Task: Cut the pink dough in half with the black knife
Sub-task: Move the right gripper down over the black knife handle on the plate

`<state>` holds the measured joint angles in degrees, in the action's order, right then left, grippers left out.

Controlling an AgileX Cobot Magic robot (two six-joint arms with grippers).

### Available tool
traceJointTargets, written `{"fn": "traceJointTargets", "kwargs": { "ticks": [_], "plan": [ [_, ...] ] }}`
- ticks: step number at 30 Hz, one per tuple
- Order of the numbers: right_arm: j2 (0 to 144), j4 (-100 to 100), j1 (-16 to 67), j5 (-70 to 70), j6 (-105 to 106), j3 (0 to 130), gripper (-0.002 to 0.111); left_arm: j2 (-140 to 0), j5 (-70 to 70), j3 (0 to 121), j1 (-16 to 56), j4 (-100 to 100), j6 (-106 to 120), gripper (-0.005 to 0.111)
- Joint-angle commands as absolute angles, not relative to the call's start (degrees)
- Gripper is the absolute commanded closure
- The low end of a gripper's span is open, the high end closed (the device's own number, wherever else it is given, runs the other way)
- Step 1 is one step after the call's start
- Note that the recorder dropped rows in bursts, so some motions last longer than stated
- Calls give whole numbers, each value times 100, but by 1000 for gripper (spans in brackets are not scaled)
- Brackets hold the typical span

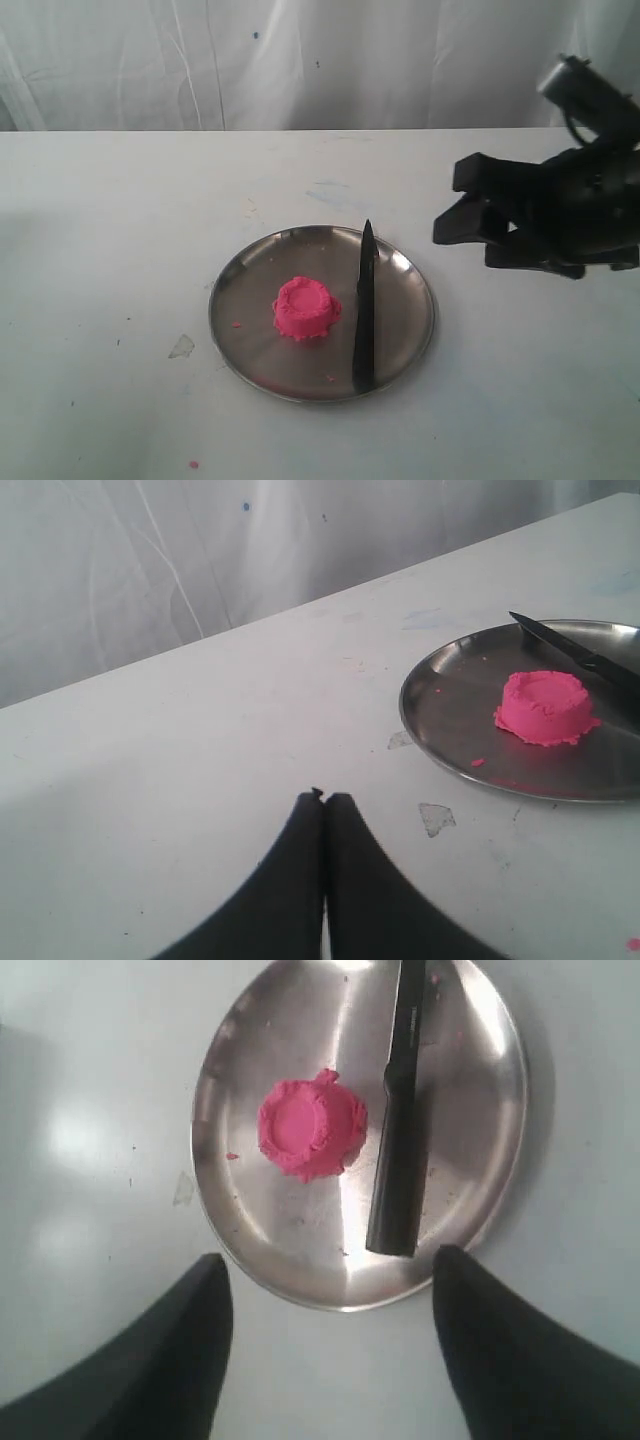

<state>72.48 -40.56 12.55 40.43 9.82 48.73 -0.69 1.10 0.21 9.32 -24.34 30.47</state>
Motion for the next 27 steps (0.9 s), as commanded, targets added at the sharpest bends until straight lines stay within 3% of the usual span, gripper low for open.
{"fn": "traceJointTargets", "kwargs": {
  "ticks": [1,11,27],
  "plan": [
    [8432,-4660,1411,3808,1743,5230,51,-42,111,0,938,-2478,3016,107],
    [10246,-4398,1891,3222,1839,5775,51,-42,111,0,938,-2478,3016,107],
    [11086,-3597,2227,3156,1171,6390,51,-42,111,0,938,-2478,3016,107]
  ]
}}
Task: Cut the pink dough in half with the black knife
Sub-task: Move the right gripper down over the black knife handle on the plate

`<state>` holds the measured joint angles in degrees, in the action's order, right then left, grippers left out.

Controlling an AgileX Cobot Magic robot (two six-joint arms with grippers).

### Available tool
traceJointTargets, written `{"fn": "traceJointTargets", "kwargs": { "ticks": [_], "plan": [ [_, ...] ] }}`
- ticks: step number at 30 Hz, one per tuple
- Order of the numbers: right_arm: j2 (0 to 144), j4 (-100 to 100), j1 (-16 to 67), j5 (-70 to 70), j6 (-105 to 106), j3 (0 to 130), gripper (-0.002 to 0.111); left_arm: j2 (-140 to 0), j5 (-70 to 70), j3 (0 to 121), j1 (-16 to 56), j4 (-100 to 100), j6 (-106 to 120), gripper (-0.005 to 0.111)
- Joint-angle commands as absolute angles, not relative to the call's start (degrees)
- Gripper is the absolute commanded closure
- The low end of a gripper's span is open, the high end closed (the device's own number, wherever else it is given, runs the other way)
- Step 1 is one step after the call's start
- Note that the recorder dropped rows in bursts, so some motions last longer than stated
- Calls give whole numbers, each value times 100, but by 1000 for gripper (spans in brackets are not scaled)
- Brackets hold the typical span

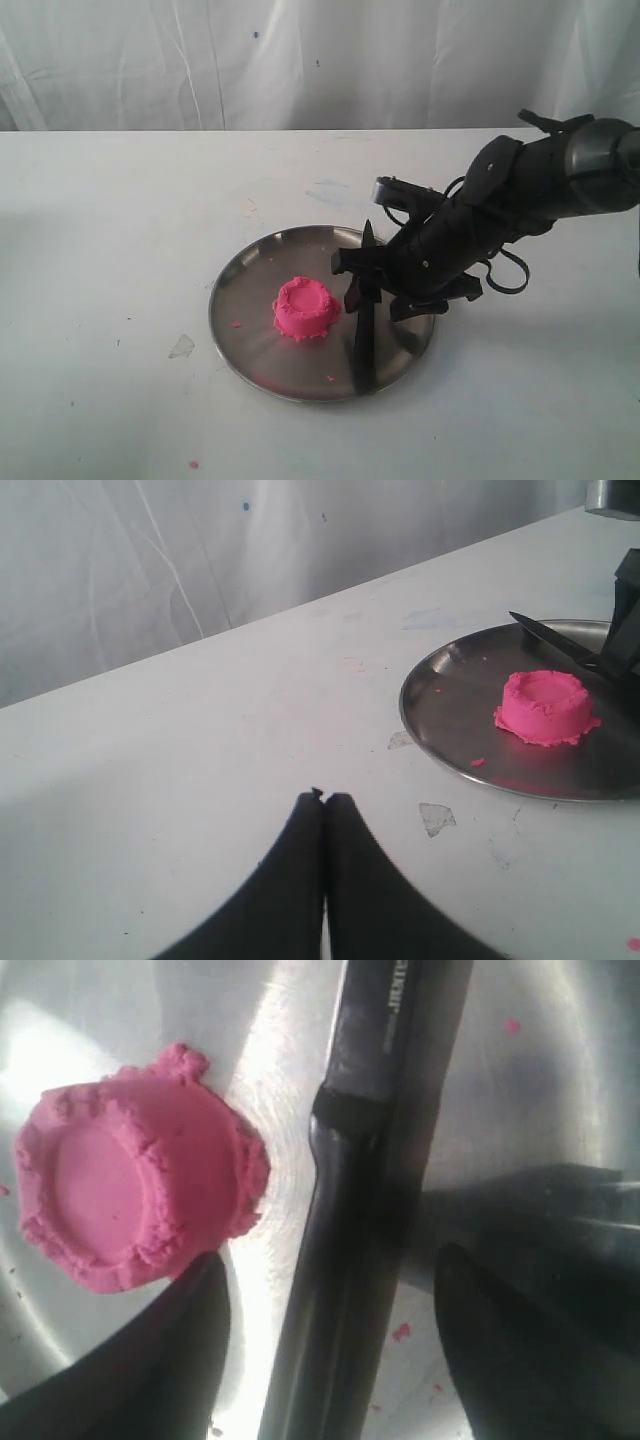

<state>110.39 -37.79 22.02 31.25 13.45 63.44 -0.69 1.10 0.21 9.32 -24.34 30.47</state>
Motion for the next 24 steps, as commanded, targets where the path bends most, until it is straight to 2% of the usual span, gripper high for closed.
{"fn": "traceJointTargets", "kwargs": {
  "ticks": [1,19,24],
  "plan": [
    [11098,-3597,2227,3155,1171,6390,51,-42,111,0,938,-2478,3016,107],
    [11613,-4802,2227,3529,2398,6390,56,-42,111,0,938,-2478,3016,107],
    [11644,-4777,2227,3515,2340,6390,64,-42,111,0,938,-2478,3016,107]
  ]
}}
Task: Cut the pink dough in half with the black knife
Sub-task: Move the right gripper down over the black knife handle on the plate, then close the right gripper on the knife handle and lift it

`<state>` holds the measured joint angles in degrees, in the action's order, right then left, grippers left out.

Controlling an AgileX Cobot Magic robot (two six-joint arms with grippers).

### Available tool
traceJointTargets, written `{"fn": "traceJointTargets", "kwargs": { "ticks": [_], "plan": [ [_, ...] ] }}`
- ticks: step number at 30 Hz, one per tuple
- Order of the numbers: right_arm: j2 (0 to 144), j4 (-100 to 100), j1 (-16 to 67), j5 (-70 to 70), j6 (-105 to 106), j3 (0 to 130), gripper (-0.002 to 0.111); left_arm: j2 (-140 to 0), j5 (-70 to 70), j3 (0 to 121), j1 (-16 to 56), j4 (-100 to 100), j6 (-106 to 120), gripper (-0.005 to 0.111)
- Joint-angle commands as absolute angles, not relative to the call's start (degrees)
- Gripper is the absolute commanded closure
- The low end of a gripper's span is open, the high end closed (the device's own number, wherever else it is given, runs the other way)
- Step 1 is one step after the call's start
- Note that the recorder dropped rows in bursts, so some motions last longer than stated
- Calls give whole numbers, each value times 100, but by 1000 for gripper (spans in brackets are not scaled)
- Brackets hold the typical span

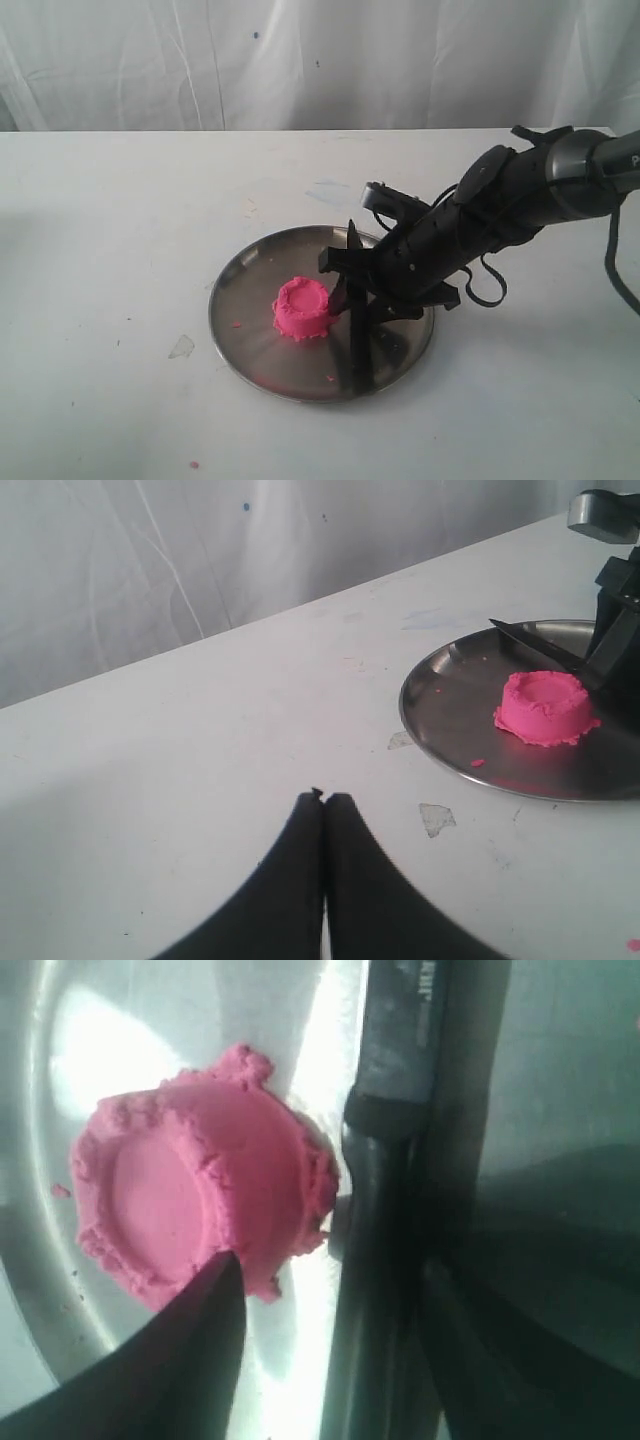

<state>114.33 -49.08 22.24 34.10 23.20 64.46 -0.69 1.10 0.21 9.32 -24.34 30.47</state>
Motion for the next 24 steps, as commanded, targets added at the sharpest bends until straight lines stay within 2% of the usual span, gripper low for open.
{"fn": "traceJointTargets", "kwargs": {
  "ticks": [1,14,24],
  "plan": [
    [11659,-4725,2227,3515,2309,6390,65,-42,111,0,938,-2478,3016,107],
    [11672,-2458,2354,3926,1329,6411,68,-42,111,0,938,-2478,3016,107],
    [11672,-1903,2674,3981,886,6493,69,-42,111,0,938,-2478,3016,107]
  ]
}}
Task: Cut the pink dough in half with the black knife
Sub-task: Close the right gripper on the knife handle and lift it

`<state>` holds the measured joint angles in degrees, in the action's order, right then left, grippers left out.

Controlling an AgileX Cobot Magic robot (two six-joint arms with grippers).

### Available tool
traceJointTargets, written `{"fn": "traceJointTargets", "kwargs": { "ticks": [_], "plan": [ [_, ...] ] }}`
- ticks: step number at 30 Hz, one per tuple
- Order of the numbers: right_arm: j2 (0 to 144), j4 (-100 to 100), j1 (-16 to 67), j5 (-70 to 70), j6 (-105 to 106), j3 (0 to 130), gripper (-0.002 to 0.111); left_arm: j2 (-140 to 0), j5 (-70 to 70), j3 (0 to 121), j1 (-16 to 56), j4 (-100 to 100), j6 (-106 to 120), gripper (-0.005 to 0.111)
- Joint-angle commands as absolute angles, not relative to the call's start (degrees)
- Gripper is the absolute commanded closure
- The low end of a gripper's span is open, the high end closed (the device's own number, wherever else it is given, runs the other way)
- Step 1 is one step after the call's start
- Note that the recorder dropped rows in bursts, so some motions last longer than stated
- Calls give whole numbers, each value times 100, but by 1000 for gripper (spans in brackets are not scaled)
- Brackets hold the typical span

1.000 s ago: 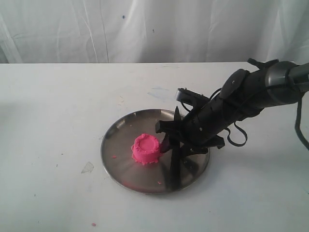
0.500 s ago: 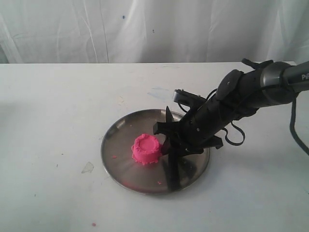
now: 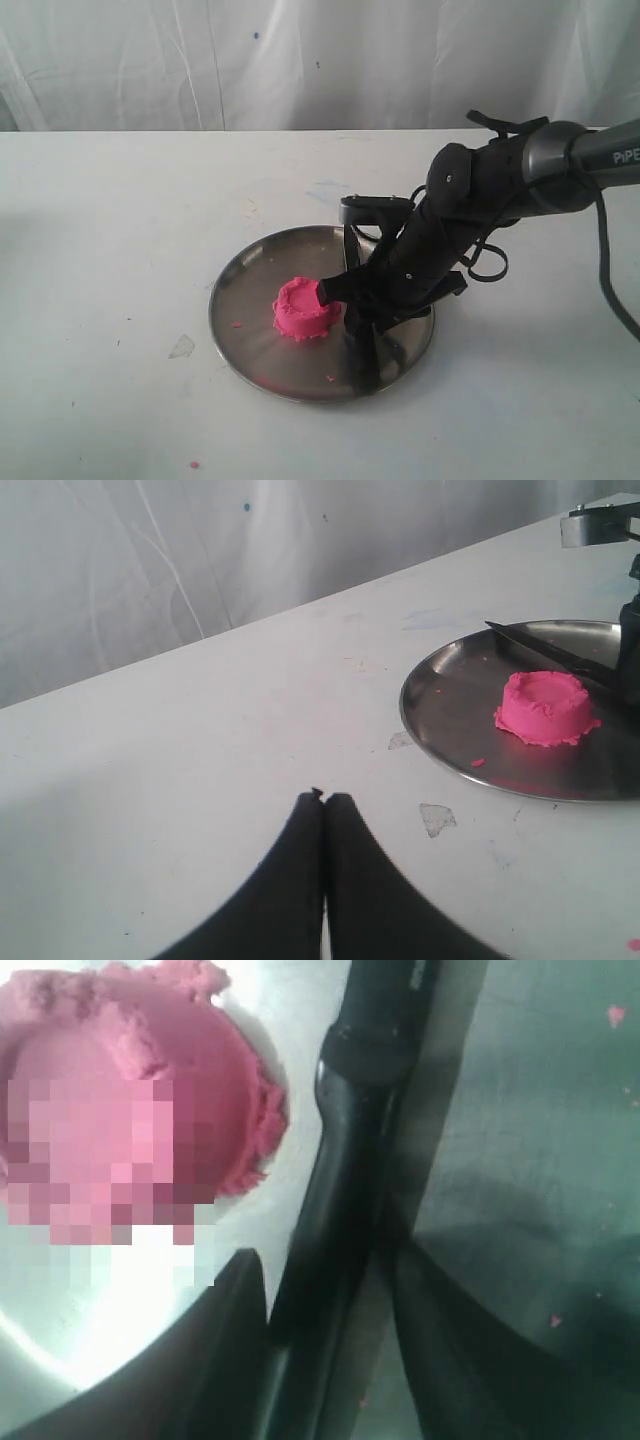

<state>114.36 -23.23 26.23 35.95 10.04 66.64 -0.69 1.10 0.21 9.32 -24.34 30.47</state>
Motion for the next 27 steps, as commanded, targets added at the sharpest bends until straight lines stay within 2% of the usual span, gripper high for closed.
{"fn": "traceJointTargets", "kwargs": {
  "ticks": [1,4,7,27],
  "plan": [
    [11672,-1903,2679,3985,875,6493,71,-42,111,0,938,-2478,3016,107],
    [11661,-1903,2679,3999,735,6493,83,-42,111,0,938,-2478,3016,107],
    [11642,-1903,2679,3999,735,6493,89,-42,111,0,938,-2478,3016,107],
    [10782,-1791,2679,3921,249,6481,94,-42,111,0,938,-2478,3016,107]
  ]
}}
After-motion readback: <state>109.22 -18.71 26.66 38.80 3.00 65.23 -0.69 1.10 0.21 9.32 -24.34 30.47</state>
